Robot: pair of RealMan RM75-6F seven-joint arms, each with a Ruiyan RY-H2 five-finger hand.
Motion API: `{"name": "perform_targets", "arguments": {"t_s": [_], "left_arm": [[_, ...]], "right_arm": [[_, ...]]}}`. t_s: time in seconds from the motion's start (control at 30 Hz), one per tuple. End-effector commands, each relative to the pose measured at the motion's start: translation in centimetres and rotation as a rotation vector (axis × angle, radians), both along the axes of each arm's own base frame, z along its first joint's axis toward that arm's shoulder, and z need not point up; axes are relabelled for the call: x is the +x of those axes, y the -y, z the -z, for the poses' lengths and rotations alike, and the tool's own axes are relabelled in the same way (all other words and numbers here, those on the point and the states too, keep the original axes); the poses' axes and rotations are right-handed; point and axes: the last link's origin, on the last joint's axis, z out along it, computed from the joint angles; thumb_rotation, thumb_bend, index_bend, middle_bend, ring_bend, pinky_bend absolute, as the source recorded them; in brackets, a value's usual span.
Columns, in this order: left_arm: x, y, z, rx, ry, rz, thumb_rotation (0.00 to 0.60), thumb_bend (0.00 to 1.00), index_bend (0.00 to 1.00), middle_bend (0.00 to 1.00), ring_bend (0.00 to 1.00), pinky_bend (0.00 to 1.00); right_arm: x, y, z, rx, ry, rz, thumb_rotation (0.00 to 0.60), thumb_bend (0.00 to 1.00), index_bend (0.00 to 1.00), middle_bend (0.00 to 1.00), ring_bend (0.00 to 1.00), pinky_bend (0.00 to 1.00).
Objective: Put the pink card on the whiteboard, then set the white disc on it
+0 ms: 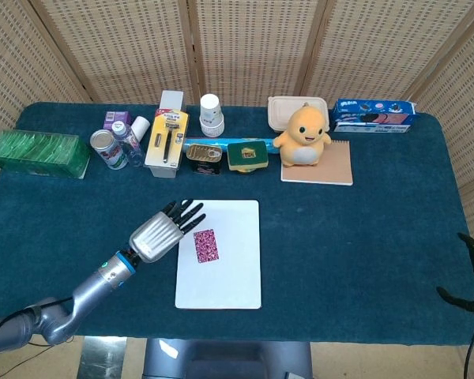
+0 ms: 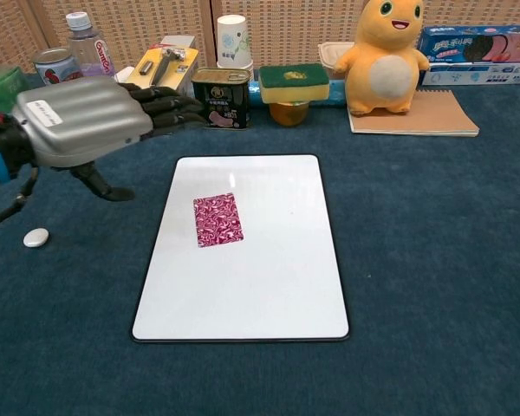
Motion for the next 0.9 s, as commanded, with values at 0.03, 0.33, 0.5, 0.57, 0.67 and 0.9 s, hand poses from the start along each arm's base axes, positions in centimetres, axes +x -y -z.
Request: {"name": "perform_targets", "arguments": {"t_s": [0.03, 0.33, 0.5, 0.57, 0.67, 0.9], "left_arm": [[-2.9, 1.3, -2.6, -0.025, 0.026, -0.185, 0.600, 0.18, 0.05, 0.00, 0.00, 0.23], [-9.5, 4.7, -6.1, -0.057, 0.045, -0.452, 0.600, 0.19, 0.16, 0.00, 0.00, 0.23], [-10.5, 4.9, -5.8, -0.072, 0.091, -0.493, 0.600, 0.19, 0.24, 0.00, 0.00, 0.24], [-10.7, 4.9, -5.5, -0.082, 0.102, -0.497, 0.600, 0.19, 0.24, 0.00, 0.00, 0.24], [-10.8, 4.7, -4.9, -0.084, 0.113, -0.495, 0.600, 0.19, 0.24, 0.00, 0.00, 0.25], [-12.2, 4.3, -3.6, -0.092, 0.101, -0.542, 0.600, 0.19, 0.28, 0.00, 0.00, 0.25]], "right_arm": [[0.0, 0.0, 0.1, 0.003, 0.000, 0.000, 0.600, 0.00, 0.12, 0.00, 0.00, 0.00], [0.3, -0.2, 0.7, 0.024, -0.002, -0.002, 0.600, 0.00, 0.12, 0.00, 0.00, 0.00], [0.3, -0.2, 0.8, 0.029, -0.002, -0.001, 0.600, 0.00, 0.12, 0.00, 0.00, 0.00], [0.3, -0.2, 0.8, 0.028, -0.001, -0.002, 0.600, 0.00, 0.12, 0.00, 0.00, 0.00], [0.3, -0.2, 0.7, 0.024, 0.000, -0.002, 0.600, 0.00, 0.12, 0.00, 0.00, 0.00], [0.2, -0.1, 0.5, 0.021, 0.011, -0.001, 0.600, 0.00, 0.12, 0.00, 0.00, 0.00]]}}
